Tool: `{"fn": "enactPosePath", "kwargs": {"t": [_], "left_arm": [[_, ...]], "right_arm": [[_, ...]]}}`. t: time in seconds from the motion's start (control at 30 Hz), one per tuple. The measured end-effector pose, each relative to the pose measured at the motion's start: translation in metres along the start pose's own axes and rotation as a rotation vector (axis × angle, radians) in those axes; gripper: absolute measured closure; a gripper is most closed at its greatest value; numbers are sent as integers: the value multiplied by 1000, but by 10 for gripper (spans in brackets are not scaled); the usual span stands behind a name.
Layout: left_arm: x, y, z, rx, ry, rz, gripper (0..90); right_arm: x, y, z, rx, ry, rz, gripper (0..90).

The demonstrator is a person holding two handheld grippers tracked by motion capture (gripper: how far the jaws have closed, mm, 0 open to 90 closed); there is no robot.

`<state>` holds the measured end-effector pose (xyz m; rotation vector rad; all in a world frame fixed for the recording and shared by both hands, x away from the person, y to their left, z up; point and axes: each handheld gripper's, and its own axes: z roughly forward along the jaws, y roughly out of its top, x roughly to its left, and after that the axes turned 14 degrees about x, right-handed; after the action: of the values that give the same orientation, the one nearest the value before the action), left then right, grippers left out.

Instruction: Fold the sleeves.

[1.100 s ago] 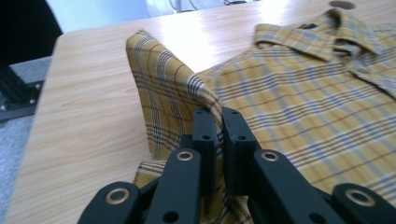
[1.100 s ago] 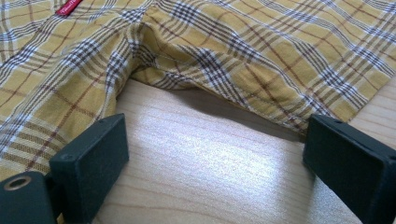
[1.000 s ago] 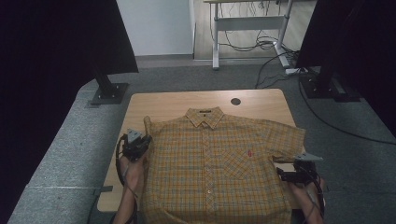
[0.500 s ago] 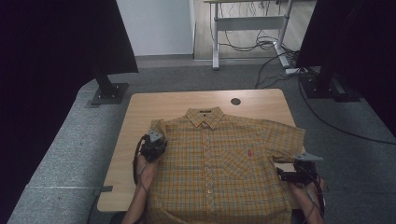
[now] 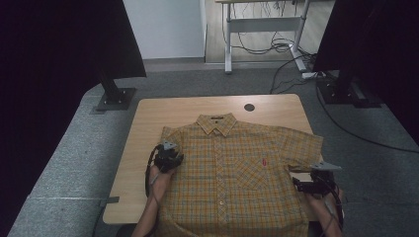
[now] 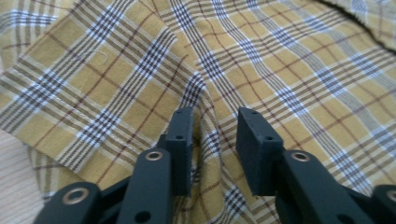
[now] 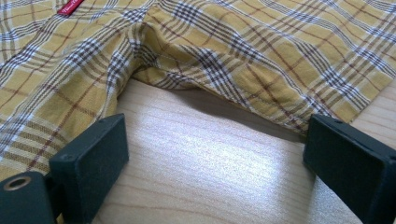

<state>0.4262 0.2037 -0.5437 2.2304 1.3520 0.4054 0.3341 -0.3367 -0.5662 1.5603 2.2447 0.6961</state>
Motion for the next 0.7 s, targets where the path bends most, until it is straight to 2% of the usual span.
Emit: {"fn": "enactPosePath", "kwargs": {"t": [0.07,0.2,0.27,0.3,0.33,0.4,0.5,0.6,0.7], "left_arm": [[1,0,-1,-9,-6,-7,619],[7,1,-15,-73,-7,-38,550],[8,1,-17,-84,-6,-44,505],[13,1,-27,-119,-2,-59,488],[13,1,-27,-119,-2,-59,477],[21,0,-38,-162,6,-90,441],[31,-3,-48,-196,16,-129,387],[40,-8,-51,-203,31,-158,333],[47,-14,-50,-186,57,-174,289]], "right_arm": [[0,0,0,0,0,0,62],[0,0,0,0,1,-1,62],[0,0,0,0,1,-2,62],[0,0,0,0,2,-3,62],[0,0,0,0,2,-3,62],[0,0,0,0,3,-4,62],[0,0,0,0,3,-4,62],[0,0,0,0,3,-5,62],[0,0,0,1,4,-6,62]]}}
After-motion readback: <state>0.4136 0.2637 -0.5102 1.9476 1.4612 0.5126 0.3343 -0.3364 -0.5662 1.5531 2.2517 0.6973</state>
